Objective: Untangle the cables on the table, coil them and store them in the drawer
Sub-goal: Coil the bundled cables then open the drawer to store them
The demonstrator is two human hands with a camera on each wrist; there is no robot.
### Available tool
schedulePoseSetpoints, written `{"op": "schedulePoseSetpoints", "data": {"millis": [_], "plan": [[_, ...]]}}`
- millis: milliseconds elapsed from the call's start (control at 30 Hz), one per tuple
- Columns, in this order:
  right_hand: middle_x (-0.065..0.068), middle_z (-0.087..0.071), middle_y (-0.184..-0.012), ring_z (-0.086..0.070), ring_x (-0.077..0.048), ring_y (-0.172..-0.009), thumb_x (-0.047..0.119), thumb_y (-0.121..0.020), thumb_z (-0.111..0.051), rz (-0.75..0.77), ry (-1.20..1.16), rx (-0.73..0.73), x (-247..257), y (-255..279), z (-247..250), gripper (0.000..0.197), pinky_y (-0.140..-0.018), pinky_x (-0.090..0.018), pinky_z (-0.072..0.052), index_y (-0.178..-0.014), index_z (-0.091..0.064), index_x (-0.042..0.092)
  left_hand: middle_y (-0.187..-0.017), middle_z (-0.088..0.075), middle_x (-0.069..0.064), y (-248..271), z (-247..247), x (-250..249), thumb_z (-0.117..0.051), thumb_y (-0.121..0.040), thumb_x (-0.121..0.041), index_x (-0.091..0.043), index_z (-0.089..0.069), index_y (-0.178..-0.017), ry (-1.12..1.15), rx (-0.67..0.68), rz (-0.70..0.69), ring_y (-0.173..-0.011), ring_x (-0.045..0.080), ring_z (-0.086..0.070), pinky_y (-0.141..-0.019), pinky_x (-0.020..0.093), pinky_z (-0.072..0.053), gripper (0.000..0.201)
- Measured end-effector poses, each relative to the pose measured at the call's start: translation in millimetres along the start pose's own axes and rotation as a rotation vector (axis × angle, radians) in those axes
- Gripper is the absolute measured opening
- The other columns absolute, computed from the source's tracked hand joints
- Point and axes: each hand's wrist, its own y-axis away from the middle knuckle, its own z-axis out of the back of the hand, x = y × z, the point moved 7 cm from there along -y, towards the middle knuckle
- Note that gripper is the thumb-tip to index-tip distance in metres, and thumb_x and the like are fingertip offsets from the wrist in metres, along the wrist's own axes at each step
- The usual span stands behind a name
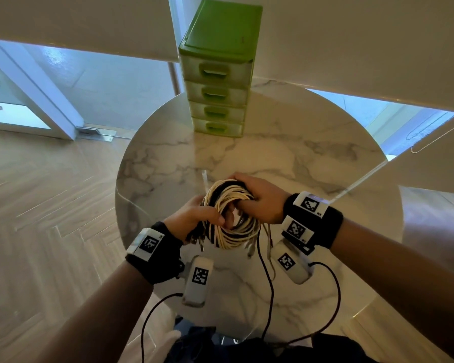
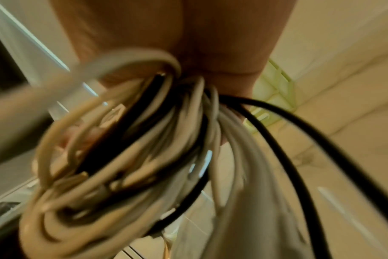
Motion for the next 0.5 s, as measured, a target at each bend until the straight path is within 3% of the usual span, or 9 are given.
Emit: {"op": "schedulePoseSetpoints", "data": {"millis": [100,200,233,333,433,500], "plan": [[-0.010,-0.063,-0.106,-0.060,-0.026,-0.093,0.012,-0.085,-0.053,-0.030,0.142,0.050,0,-1,-3,0.037,-0.081,-0.037,-0.048,-0.121,-0.046,0.013,-0.068,-0.071,0.000,2,6,-5,-0.079,-0.064,0.000,-0.008,-0.066,-0.084,-0.236,-0.179,0.034,-0.063,0.013,-0.067,-0.057,0.020,-0.053,0.026],[-0.008,-0.062,-0.111,-0.059,-0.024,-0.097,0.015,-0.086,-0.057,-0.033,0.190,0.085,4,-4,-11,0.041,-0.081,-0.034,-0.048,-0.124,-0.042,0.013,-0.068,-0.068,0.006,-1,9,3,-0.080,-0.068,-0.011,-0.007,-0.069,-0.082,-0.259,-0.246,0.134,-0.072,0.022,-0.066,-0.074,0.031,-0.054,0.019],[-0.009,-0.062,-0.111,-0.060,-0.025,-0.096,0.015,-0.085,-0.058,-0.022,0.156,0.067,4,-4,-11,0.042,-0.081,-0.035,-0.050,-0.123,-0.040,0.014,-0.061,-0.063,0.006,0,9,7,-0.081,-0.068,-0.012,-0.006,-0.068,-0.078,-0.221,-0.246,0.166,-0.068,0.023,-0.064,-0.073,0.034,-0.053,0.018],[-0.009,-0.057,-0.119,-0.063,-0.025,-0.097,0.020,-0.081,-0.063,-0.007,-0.123,0.039,-5,-2,-9,0.053,-0.085,-0.037,-0.053,-0.123,-0.032,0.028,-0.046,-0.049,0.000,0,11,11,-0.073,-0.071,-0.015,-0.003,-0.061,-0.078,-0.058,-0.236,0.184,-0.050,0.016,-0.056,-0.059,0.027,-0.052,0.019],[0.002,-0.053,-0.118,-0.056,-0.015,-0.106,0.033,-0.078,-0.058,-0.112,-0.482,0.019,-23,3,-11,0.047,-0.096,-0.035,-0.046,-0.120,-0.037,0.032,-0.040,-0.040,-0.004,3,14,4,-0.063,-0.082,-0.013,-0.005,-0.055,-0.084,0.203,-0.315,0.124,-0.039,0.009,-0.045,-0.050,0.020,-0.047,0.012],[0.004,-0.053,-0.107,-0.054,-0.014,-0.092,0.041,-0.090,-0.045,-0.206,-0.529,-0.004,-29,5,-12,0.038,-0.083,-0.035,-0.049,-0.125,-0.039,0.026,-0.038,-0.037,-0.006,5,22,-3,-0.052,-0.089,-0.013,-0.009,-0.052,-0.075,0.337,-0.390,0.066,-0.038,0.008,-0.044,-0.046,0.018,-0.044,0.015]]}}
